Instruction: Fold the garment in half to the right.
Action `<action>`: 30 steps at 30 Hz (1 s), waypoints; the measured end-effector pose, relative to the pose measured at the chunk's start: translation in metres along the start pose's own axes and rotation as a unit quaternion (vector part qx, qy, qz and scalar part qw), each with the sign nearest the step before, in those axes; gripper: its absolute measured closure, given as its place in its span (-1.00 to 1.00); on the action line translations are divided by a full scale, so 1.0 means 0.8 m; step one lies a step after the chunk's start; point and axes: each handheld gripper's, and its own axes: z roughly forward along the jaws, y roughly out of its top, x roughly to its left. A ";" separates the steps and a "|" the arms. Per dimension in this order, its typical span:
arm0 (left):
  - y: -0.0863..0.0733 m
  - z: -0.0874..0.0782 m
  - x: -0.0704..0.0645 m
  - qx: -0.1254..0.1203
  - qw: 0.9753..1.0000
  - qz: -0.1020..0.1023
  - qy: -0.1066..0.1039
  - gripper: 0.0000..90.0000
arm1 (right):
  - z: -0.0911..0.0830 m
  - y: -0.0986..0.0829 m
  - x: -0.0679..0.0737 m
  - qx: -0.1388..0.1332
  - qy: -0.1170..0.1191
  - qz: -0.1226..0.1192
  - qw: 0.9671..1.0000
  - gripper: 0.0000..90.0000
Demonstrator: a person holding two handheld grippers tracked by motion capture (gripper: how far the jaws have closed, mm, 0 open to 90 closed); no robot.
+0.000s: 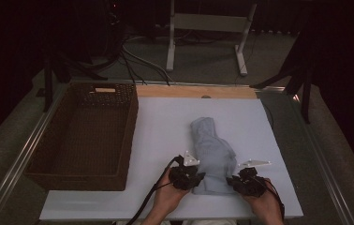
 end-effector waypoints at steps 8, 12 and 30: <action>-0.003 -0.006 -0.003 -0.003 1.000 -0.002 -0.001 0.71 | 0.002 0.003 0.002 -0.003 -0.002 -0.018 1.000 0.75; -0.009 -0.010 -0.003 -0.008 1.000 -0.013 -0.003 0.71 | 0.003 0.004 0.005 -0.006 0.000 -0.024 1.000 0.75; -0.032 -0.034 -0.012 -0.015 0.999 -0.020 -0.035 0.60 | -0.001 0.003 0.016 -0.009 0.018 -0.051 0.999 0.75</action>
